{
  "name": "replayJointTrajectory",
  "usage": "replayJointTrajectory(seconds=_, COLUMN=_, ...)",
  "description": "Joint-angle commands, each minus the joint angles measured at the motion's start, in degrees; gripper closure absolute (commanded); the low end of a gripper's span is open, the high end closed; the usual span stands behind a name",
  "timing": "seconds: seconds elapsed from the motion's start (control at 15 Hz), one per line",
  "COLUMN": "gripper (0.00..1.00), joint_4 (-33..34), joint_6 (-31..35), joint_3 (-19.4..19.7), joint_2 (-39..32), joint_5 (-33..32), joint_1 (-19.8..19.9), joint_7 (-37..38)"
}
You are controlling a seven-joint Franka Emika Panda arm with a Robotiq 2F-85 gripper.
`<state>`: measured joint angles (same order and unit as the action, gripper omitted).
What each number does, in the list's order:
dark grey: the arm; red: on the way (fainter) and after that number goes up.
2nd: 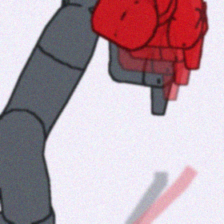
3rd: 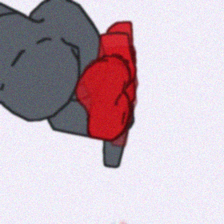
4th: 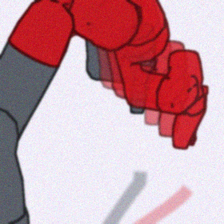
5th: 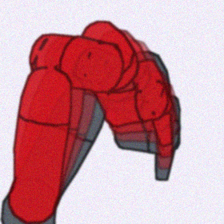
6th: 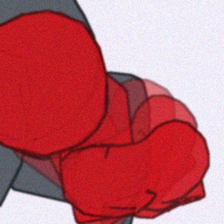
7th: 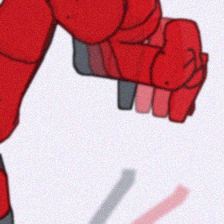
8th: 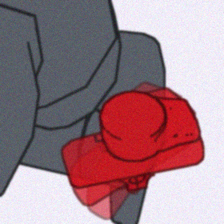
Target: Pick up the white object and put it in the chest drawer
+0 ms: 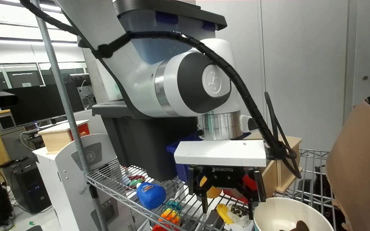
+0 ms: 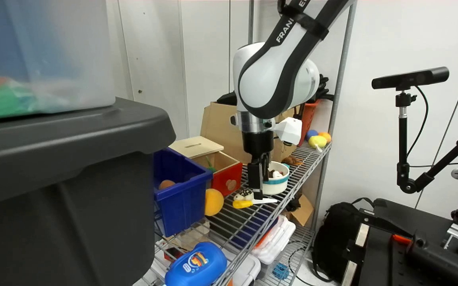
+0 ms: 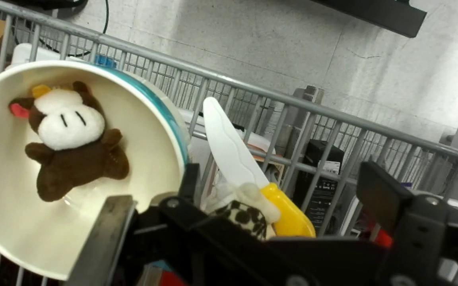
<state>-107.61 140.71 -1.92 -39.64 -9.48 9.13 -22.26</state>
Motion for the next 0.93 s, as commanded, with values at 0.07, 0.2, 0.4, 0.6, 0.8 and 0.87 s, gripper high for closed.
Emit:
replayJointTrajectory(seconds=0.07, gripper=0.0, joint_4=2.41, joint_6=-1.7, joint_3=0.17, joint_2=-0.72, joint_5=0.34, joint_1=-0.11, joint_7=-1.18)
replayJointTrajectory(seconds=0.2, gripper=0.0, joint_4=2.99, joint_6=-1.83, joint_3=0.14, joint_2=-1.06, joint_5=0.33, joint_1=-0.17, joint_7=-1.24)
replayJointTrajectory(seconds=0.4, gripper=0.0, joint_4=4.04, joint_6=-2.14, joint_3=0.12, joint_2=-1.72, joint_5=0.28, joint_1=-0.27, joint_7=-1.38)
replayJointTrajectory(seconds=0.6, gripper=0.0, joint_4=5.15, joint_6=-2.37, joint_3=0.13, joint_2=-2.35, joint_5=0.23, joint_1=-0.31, joint_7=-1.5)
replayJointTrajectory(seconds=0.8, gripper=0.0, joint_4=6.69, joint_6=-2.95, joint_3=0.14, joint_2=-3.09, joint_5=0.14, joint_1=-0.44, joint_7=-1.66)
replayJointTrajectory(seconds=0.87, gripper=0.0, joint_4=7.25, joint_6=-3.26, joint_3=0.19, joint_2=-3.32, joint_5=0.05, joint_1=-0.53, joint_7=-1.66)
